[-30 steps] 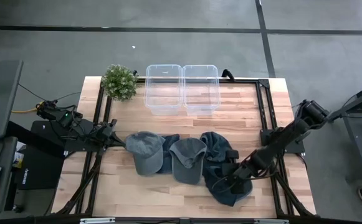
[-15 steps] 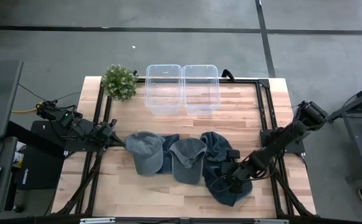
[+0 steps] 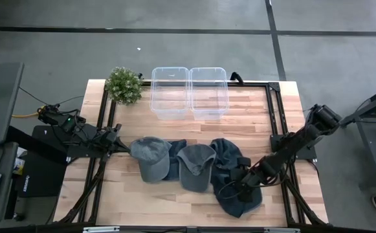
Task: Pick & Place hat
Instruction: Put the right blue cap into the right transparent bin
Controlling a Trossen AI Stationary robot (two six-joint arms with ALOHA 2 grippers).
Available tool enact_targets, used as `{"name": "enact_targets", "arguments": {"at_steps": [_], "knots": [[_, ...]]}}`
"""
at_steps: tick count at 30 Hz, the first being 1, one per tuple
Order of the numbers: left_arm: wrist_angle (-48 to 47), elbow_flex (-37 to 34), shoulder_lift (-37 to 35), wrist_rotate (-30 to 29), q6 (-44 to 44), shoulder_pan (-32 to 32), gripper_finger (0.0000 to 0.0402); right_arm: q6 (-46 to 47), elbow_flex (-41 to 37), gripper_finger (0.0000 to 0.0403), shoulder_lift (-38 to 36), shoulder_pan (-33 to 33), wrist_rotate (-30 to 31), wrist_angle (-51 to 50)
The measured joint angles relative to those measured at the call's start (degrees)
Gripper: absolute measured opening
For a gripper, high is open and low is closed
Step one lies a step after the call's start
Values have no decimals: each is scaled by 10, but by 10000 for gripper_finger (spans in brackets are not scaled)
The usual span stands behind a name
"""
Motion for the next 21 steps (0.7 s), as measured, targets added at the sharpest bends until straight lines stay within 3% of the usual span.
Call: {"name": "enact_targets", "arguments": {"at_steps": [12,21], "knots": [[0,0,0,0,0,0,0,36,0,134,-29,0,-12,-27],[0,0,0,0,0,0,0,36,0,29,-39,-1,-54,-27]]}}
